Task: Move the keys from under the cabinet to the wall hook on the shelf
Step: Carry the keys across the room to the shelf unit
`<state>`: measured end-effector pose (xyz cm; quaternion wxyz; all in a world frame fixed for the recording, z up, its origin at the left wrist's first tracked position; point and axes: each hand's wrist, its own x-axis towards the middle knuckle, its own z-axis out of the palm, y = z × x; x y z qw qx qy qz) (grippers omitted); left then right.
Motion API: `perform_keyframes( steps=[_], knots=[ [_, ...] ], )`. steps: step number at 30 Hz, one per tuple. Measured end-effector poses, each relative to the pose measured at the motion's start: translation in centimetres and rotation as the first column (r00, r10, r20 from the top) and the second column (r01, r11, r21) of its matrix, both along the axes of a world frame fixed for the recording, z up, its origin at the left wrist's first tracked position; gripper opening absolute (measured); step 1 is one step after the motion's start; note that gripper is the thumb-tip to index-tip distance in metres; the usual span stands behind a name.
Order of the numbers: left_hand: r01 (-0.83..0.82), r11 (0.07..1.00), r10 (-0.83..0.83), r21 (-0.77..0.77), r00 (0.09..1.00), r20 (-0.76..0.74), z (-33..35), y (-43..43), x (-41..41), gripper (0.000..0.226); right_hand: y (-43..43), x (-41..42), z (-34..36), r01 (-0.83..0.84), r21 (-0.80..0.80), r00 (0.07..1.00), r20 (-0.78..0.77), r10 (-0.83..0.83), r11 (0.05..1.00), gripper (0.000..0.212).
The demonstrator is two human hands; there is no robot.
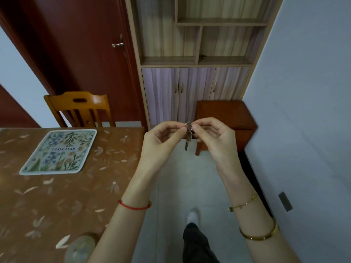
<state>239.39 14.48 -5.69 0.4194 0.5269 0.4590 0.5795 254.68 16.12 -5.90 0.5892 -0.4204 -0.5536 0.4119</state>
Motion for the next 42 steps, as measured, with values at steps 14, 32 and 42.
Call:
perform_keyframes(
  steps=[14,32,42],
  knots=[
    [-0.108,0.994,0.107,0.012,0.993,0.049,2.4,28.4,1.6,0.011,30.2,2.0,3.3,-0.135,0.074,0.985,0.115,0.126,0.988,0.013],
    [-0.131,0.990,0.125,0.061,0.988,0.095,4.1,60.6,-2.8,0.009,62.6,-2.9,4.9,-0.168,0.100,0.986,0.016,0.167,0.981,0.021],
    [-0.139,0.984,0.131,0.112,0.988,0.078,7.4,76.2,-8.8,0.009,78.0,-9.1,8.0,-0.170,0.177,0.985,0.003,0.172,0.969,0.017]
  ],
)
